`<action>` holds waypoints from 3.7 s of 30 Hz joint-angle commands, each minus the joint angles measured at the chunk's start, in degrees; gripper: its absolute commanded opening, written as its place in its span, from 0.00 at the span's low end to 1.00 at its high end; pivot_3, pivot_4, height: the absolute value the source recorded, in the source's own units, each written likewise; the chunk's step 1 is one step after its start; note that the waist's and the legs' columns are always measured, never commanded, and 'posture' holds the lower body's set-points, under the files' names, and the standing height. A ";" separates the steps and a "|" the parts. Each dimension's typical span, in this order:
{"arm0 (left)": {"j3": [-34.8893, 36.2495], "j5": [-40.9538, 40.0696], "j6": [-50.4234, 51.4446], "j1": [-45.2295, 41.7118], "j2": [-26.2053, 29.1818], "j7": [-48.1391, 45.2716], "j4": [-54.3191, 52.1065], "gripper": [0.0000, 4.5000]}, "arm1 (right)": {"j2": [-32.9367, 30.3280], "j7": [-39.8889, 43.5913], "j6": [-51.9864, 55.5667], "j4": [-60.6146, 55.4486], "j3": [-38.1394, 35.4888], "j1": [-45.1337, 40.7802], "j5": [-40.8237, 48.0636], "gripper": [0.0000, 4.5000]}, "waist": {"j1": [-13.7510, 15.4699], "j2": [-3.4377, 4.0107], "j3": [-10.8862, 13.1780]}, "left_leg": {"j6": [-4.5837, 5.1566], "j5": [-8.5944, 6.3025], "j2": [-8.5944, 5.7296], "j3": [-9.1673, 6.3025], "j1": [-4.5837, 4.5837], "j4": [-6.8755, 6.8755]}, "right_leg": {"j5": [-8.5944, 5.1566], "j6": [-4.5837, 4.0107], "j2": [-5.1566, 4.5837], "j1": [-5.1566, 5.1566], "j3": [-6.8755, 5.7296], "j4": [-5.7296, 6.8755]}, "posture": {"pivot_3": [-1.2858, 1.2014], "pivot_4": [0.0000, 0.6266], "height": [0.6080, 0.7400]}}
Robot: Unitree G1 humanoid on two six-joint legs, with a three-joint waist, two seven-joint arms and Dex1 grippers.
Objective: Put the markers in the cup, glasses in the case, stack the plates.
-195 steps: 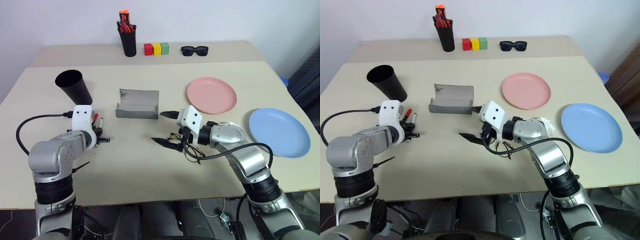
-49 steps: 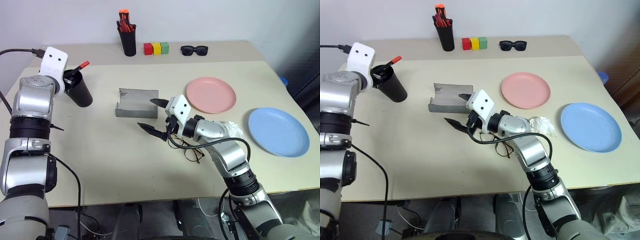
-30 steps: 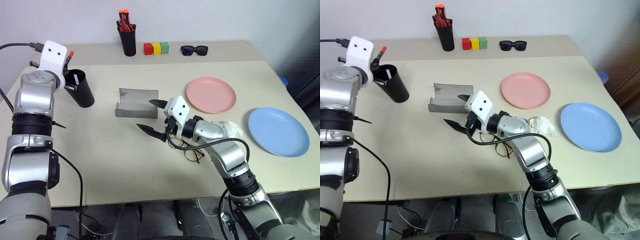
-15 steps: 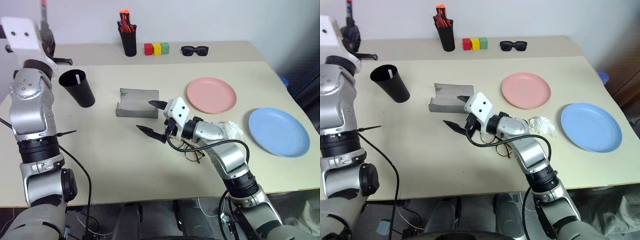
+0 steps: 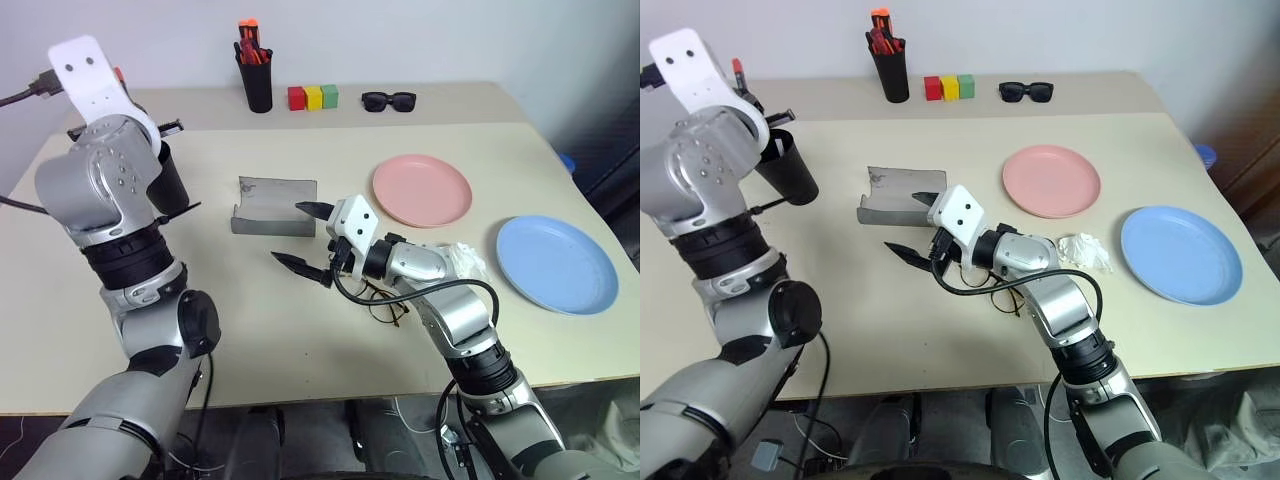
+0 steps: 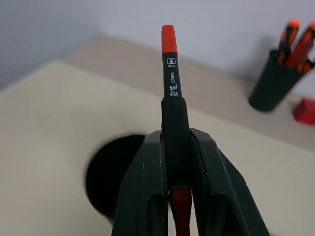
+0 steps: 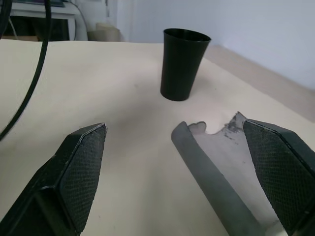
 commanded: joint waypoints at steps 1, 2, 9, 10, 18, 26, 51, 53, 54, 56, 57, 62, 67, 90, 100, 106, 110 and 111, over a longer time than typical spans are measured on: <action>7.53 2.36 5.60 -4.76 -4.11 5.13 -3.52 0.01 | 0.19 0.27 -0.89 -1.72 -0.26 -0.38 0.54 1.00 | -0.26 0.00 0.00 | -0.02 0.01 0.00 -0.02 0.00 0.00 | 0.00 0.00 0.01 0.00 -0.01 0.01 | 0.52 0.24 1.00; 9.67 2.65 6.36 -5.83 -5.58 6.06 -4.14 0.01 | 0.17 0.32 -0.94 -1.64 -0.25 -0.43 0.53 1.00 | -0.36 0.00 0.00 | -0.03 0.02 0.00 -0.03 0.00 0.00 | 0.00 0.00 0.01 0.00 -0.01 0.00 | 0.52 0.24 1.00; 22.76 4.04 9.40 -12.67 -13.85 10.64 -7.58 0.01 | 0.53 0.62 -1.21 -1.09 -0.03 -0.57 0.50 1.00 | -0.13 -0.01 0.00 | -0.13 0.06 -0.02 -0.03 -0.04 0.00 | 0.00 0.00 -0.01 0.00 -0.02 -0.05 | 0.52 0.24 1.00; 23.84 4.50 9.33 -13.33 -14.25 11.47 -7.80 0.01 | 0.57 0.65 -1.23 -1.07 0.00 -0.57 0.48 1.00 | -0.13 -0.01 0.00 | -0.13 0.06 -0.02 -0.03 -0.04 -0.01 | 0.00 0.00 -0.01 0.00 -0.02 -0.05 | 0.52 0.24 1.00; 34.48 4.38 6.67 -18.95 -15.24 15.31 -6.10 0.01 | 0.88 0.61 -1.45 -0.88 0.13 -0.52 0.20 1.00 | 0.34 -0.02 0.01 | -0.15 0.07 -0.02 -0.03 -0.04 -0.02 | 0.00 0.00 -0.01 0.00 -0.02 -0.08 | 0.52 0.24 1.00; 39.12 2.04 1.21 -22.43 -14.06 18.25 -0.76 0.01 | 1.43 0.46 -2.01 -0.27 0.34 -0.92 -0.10 1.00 | 0.43 -0.02 0.02 | -0.16 0.07 -0.03 -0.03 -0.05 -0.02 | 0.00 0.01 -0.03 0.00 -0.02 -0.10 | 0.52 0.24 1.00; 15.49 -6.51 -16.91 -12.73 -4.26 5.40 0.78 0.55 | 1.59 0.18 -1.87 -0.45 0.27 -0.58 -0.29 1.00 | 0.34 -0.02 0.02 | -0.21 0.10 -0.03 -0.03 -0.05 -0.07 | 0.00 0.00 -0.03 0.00 -0.02 -0.08 | 0.52 0.24 1.00; 9.27 -5.75 -19.16 -9.21 -1.51 1.82 0.31 0.55 | 1.50 0.19 -1.96 -0.45 0.14 -0.67 -0.30 1.00 | 0.38 -0.02 0.02 | -0.22 0.10 -0.03 -0.02 -0.02 -0.11 | 0.00 0.00 -0.03 0.00 -0.02 -0.08 | 0.52 0.24 1.00; 4.70 -4.65 -20.82 -6.62 0.74 -1.05 -0.24 0.55 | 1.36 0.13 -1.99 -0.27 -0.28 -1.04 -0.27 1.00 | 0.38 -0.02 0.02 | -0.23 0.11 -0.03 -0.03 -0.02 -0.12 | 0.00 -0.01 -0.03 0.00 -0.02 -0.08 | 0.52 0.24 1.00; -2.26 -3.52 -23.37 -2.64 4.34 -5.75 -1.44 0.55 | 0.91 0.10 -2.07 0.02 -1.13 -1.65 -0.21 1.00 | 0.36 -0.01 0.01 | -0.24 0.12 -0.03 -0.02 -0.02 -0.10 | 0.00 -0.01 -0.03 0.00 -0.01 -0.05 | 0.52 0.24 1.00; -4.91 -3.70 -24.33 -1.18 5.68 -8.25 -2.03 0.68 | 0.59 0.13 -2.15 0.25 -1.60 -1.98 -0.20 1.00 | 0.37 -0.02 0.01 | -0.25 0.12 -0.03 -0.02 -0.02 -0.07 | 0.01 -0.01 -0.04 0.00 -0.01 -0.04 | 0.52 0.24 1.00; -12.73 -9.22 -22.61 4.85 7.91 -20.13 -6.61 0.98 | -1.10 0.23 -2.73 1.19 -3.11 -2.45 -0.39 1.00 | 0.52 -0.02 0.01 | -0.26 0.13 -0.03 -0.02 -0.06 -0.04 | 0.01 -0.01 -0.07 0.00 -0.02 -0.06 | 0.52 0.24 1.00; -16.46 -9.77 -16.96 11.78 8.21 -22.16 -9.36 0.98 | -1.70 0.16 -3.05 1.18 -3.24 -1.81 -0.39 1.00 | -0.03 0.01 0.01 | -0.24 0.13 -0.01 -0.02 -0.02 -0.05 | 0.01 -0.01 -0.03 0.00 -0.01 0.00 | 0.52 0.24 1.00; -19.56 -5.64 -26.54 22.98 15.16 -27.72 -5.18 0.98 | -1.77 0.59 -2.15 -0.34 -2.45 -0.58 0.06 1.00 | -0.24 0.01 0.01 | -0.23 0.13 -0.02 -0.04 -0.02 -0.02 | 0.00 -0.01 -0.05 0.01 -0.01 0.03 | 0.52 0.24 1.00; -36.03 -4.90 -33.17 24.04 26.85 -53.42 3.97 0.98 | -18.05 15.24 4.10 -5.71 -7.24 -0.25 8.18 1.00 | 0.27 0.03 0.02 | -0.22 0.13 0.01 -0.01 0.00 -0.03 | -0.04 -0.08 0.01 0.01 -0.01 -0.01 | 0.52 0.24 1.00; -42.02 -4.10 -40.75 14.75 27.01 -69.08 23.10 0.98 | -24.94 19.71 5.52 -6.60 -8.73 1.32 9.46 1.00 | 0.59 0.03 0.02 | -0.19 0.11 -0.02 0.00 -0.07 0.02 | -0.07 -0.06 -0.03 0.03 -0.02 -0.09 | 0.52 0.24 1.00; -46.40 -1.36 -46.85 10.48 26.27 -78.53 31.73 0.98 | -28.03 21.38 6.56 -7.81 -9.89 2.78 10.83 1.00 | 0.44 0.04 0.03 | -0.12 0.07 -0.01 0.01 -0.08 -0.02 | -0.13 -0.06 -0.03 0.02 -0.02 -0.08 | 0.52 0.24 1.00; -47.97 -0.17 -48.70 9.50 26.01 -80.94 33.97 0.98 | -28.58 21.46 6.58 -8.25 -10.34 3.24 11.01 1.00 | 0.42 0.04 0.03 | -0.11 0.07 -0.01 0.01 -0.07 -0.02 | -0.14 -0.06 -0.03 0.02 -0.02 -0.08 | 0.52 0.24 1.00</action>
